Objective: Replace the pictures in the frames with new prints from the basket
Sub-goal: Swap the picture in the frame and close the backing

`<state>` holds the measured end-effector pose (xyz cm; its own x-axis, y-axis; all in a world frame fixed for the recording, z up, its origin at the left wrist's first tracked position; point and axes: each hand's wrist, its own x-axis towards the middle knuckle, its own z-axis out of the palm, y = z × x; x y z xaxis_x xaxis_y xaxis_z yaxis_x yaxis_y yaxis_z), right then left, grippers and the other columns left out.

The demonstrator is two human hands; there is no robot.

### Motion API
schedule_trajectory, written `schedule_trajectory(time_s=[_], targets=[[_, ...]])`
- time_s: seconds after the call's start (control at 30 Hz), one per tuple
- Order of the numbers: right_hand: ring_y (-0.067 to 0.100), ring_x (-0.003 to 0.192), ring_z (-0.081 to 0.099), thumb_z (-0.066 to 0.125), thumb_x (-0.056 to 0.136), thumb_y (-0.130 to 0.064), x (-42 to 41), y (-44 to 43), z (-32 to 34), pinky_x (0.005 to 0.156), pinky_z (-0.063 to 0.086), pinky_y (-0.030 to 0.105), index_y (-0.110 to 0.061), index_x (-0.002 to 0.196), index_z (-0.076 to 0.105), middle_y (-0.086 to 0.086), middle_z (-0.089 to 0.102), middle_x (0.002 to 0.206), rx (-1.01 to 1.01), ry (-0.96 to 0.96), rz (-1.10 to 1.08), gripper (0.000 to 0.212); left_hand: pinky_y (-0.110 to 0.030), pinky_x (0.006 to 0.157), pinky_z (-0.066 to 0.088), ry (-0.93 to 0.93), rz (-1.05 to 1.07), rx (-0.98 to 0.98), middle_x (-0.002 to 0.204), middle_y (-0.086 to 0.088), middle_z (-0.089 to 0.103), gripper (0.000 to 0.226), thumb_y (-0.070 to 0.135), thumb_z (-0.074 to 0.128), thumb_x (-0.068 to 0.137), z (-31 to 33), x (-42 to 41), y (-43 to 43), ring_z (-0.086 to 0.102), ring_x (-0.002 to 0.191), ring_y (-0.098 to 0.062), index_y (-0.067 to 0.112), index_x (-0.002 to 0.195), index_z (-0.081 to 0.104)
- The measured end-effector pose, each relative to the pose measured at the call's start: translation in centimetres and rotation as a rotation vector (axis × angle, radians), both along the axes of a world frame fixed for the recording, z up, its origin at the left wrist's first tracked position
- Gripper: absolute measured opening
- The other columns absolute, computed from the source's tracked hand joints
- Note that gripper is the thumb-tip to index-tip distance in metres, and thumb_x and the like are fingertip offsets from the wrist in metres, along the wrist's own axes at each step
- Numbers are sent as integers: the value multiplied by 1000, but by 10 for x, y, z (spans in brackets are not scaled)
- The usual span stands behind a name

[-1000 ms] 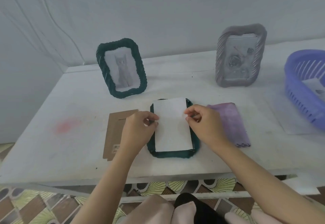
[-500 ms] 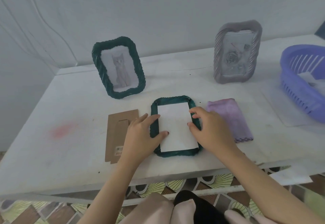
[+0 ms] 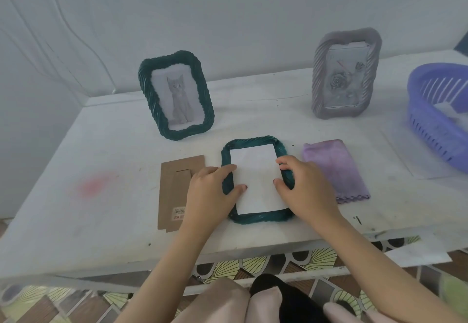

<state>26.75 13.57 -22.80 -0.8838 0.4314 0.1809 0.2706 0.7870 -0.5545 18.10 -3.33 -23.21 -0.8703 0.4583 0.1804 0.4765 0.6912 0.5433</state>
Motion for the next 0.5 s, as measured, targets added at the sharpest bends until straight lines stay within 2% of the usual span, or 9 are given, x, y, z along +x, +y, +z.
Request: schedule_trajectory(time_s=[0.1, 0.23, 0.3, 0.37, 0.43, 0.5], targets=[[15, 103, 51, 58, 87, -28, -1, -1, -1, 71, 45, 27, -24, 127, 50, -5, 63, 113, 21, 6, 0, 42, -30, 94, 31, 55, -7, -28, 109, -1, 65, 44, 44, 64, 81, 0, 1, 1, 53, 107, -18, 26, 122, 59], [19, 99, 52, 57, 87, -26, 0, -3, 3, 71, 45, 30, -19, 123, 54, 0, 66, 105, 64, 59, 6, 37, -30, 88, 38, 41, -6, 61, 98, -1, 69, 34, 34, 61, 86, 6, 1, -6, 56, 96, -18, 23, 118, 62], [16, 96, 51, 56, 87, -26, -1, -8, 6, 70, 44, 28, -19, 122, 55, -1, 66, 104, 47, 93, 26, 35, -31, 90, 41, 18, 50, 104, 95, -2, 69, 31, 29, 58, 88, 9, 0, -17, 56, 93, -19, 23, 118, 62], [10, 93, 48, 56, 88, -26, -5, -16, 9, 70, 39, 23, -21, 122, 55, -5, 65, 106, 1, 108, 86, 34, -30, 89, 41, 9, 125, 114, 102, 1, 68, 30, 25, 56, 89, 10, -2, -32, 56, 99, -20, 22, 119, 61], [8, 96, 47, 54, 89, -27, -10, -27, 12, 75, 39, 21, -24, 123, 53, -7, 64, 108, -33, 95, 164, 34, -30, 85, 40, 3, 201, 114, 100, 4, 64, 31, 21, 56, 88, 11, -2, -49, 54, 104, -23, 20, 119, 60], [10, 100, 47, 52, 90, -27, -15, -40, 14, 78, 40, 21, -25, 124, 51, -8, 64, 109, -49, 77, 238, 34, -37, 91, 41, -25, 269, 101, 103, 4, 60, 37, 20, 59, 86, 11, 0, -66, 51, 111, -26, 22, 122, 56]])
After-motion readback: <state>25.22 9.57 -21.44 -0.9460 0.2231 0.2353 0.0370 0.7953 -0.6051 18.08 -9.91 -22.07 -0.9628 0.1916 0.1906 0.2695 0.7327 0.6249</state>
